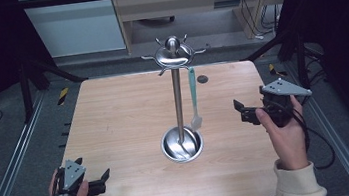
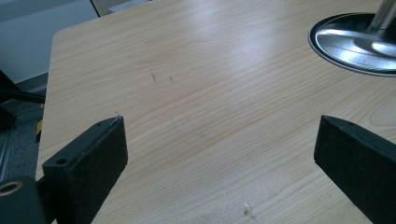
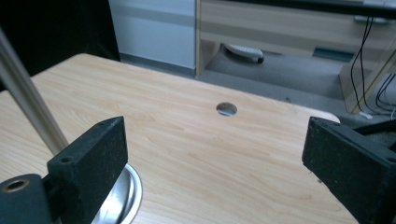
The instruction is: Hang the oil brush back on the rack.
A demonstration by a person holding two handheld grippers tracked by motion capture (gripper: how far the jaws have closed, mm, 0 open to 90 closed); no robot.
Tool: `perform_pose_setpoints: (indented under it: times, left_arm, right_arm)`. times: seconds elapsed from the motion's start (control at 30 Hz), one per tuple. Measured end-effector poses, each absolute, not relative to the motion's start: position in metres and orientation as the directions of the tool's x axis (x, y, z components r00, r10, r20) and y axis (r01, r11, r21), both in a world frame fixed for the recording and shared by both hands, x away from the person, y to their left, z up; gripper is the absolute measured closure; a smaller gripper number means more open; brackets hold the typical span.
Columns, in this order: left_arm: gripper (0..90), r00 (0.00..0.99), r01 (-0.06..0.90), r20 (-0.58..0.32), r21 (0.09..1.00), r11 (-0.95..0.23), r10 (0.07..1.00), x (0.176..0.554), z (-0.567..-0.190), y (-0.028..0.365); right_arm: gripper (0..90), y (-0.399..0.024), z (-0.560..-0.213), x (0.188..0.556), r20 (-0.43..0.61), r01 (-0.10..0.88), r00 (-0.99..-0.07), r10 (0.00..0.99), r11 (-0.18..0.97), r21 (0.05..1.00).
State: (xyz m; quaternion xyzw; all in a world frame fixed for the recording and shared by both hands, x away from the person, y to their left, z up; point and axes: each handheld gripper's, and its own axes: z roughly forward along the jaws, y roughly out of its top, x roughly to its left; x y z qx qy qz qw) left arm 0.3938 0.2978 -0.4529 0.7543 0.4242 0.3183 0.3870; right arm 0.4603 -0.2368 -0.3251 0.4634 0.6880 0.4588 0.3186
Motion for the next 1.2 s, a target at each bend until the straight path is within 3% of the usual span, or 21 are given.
perform_pose_setpoints:
  times: [1.2]
  left_arm:
    - [2.2, 0.447, 0.392, 0.158, 0.85, -0.351, 0.881, 0.395, -0.454, 0.295]
  right_arm:
    - [9.7, -0.231, -0.424, 0.5, -0.008, 0.522, -0.353, 0.936, 0.204, 0.828]
